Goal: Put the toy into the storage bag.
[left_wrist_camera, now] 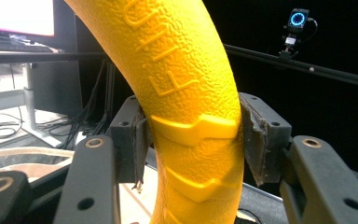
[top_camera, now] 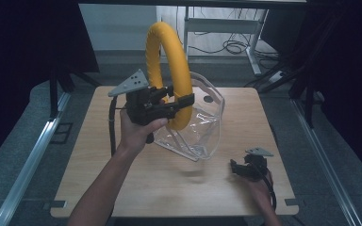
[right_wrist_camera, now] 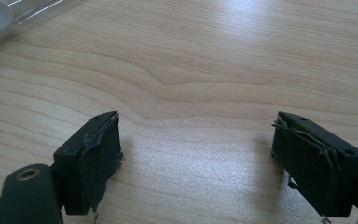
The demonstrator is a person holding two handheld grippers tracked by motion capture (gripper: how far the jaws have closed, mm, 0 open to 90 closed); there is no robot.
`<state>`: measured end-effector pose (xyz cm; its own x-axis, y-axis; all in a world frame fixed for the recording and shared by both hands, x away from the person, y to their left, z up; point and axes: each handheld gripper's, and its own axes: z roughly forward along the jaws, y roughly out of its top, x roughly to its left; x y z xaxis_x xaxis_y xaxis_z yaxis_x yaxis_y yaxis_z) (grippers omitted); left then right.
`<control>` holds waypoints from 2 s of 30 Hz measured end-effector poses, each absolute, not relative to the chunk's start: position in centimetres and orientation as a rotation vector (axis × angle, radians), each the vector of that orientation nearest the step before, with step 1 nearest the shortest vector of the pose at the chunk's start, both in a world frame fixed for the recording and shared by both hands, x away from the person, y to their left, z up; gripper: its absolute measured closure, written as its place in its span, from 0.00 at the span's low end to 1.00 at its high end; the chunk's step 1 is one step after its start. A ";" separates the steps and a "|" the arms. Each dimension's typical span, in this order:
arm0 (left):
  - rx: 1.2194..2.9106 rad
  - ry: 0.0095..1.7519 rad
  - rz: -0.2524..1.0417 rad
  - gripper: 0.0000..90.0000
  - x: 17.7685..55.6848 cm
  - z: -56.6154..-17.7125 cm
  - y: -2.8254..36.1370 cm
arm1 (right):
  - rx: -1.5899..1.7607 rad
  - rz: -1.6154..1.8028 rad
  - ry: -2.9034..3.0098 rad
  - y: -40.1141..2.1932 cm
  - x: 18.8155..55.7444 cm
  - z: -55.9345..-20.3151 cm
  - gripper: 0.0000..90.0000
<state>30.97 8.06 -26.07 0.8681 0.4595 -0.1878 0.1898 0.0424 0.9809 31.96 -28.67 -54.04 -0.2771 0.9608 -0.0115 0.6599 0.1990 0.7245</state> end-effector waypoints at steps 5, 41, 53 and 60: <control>1.544 0.521 0.210 0.53 31.1 -26.1 7.3 | 1.506 0.853 2.012 -28.7 32.0 -54.0 0.18; 1.591 0.454 0.152 0.53 31.6 -26.4 2.0 | 1.508 0.854 2.013 -28.7 31.9 -54.0 0.18; 1.623 0.454 0.121 0.53 32.5 -27.9 0.3 | 1.506 0.853 2.012 -28.7 31.9 -54.0 0.18; 1.621 0.496 0.098 0.53 33.1 -29.2 0.4 | 1.505 0.853 2.012 -28.7 32.0 -54.1 0.18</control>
<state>33.13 0.40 -29.16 0.9001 0.3713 -0.2278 0.2570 -0.0305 0.9659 31.96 -28.67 -54.05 -0.2773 0.9607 -0.0123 0.6592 0.1995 0.7250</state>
